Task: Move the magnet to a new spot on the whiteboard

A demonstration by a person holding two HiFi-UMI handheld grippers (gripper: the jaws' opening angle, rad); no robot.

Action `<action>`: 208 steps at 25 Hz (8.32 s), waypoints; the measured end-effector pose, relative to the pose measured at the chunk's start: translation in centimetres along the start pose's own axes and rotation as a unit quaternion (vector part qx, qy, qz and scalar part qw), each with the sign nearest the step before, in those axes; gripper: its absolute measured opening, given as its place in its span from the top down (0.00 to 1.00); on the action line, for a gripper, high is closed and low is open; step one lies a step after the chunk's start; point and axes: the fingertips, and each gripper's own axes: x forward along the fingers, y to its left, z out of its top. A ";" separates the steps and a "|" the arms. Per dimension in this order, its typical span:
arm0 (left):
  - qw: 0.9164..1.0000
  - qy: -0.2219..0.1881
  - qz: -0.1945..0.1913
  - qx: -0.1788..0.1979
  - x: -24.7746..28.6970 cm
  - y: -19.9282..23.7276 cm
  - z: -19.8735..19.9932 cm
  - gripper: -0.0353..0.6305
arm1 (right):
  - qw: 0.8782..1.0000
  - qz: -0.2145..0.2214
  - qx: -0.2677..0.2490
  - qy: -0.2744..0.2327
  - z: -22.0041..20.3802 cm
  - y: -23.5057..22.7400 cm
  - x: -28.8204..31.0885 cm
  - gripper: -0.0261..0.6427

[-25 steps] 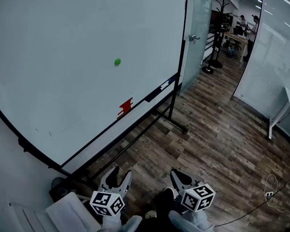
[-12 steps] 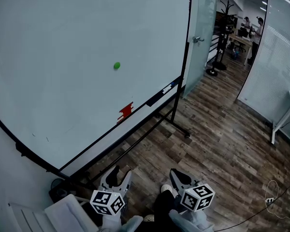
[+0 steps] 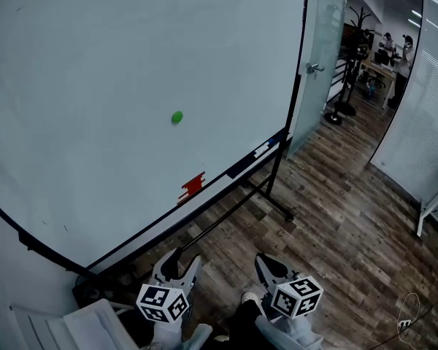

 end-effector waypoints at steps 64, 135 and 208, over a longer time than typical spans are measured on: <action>0.915 -0.021 0.272 0.297 15.4 6.2 16.6 0.62 | 0.947 0.291 -0.128 -0.042 20.5 -5.1 20.3 0.92; 0.802 -0.056 0.421 0.420 11.8 7.1 25.7 0.76 | 0.937 0.289 -0.178 -0.087 26.2 -2.8 21.2 0.92; 0.743 -0.139 0.577 0.311 -11.8 15.8 36.0 0.68 | 0.855 0.435 -0.228 -0.169 30.5 17.6 19.5 0.92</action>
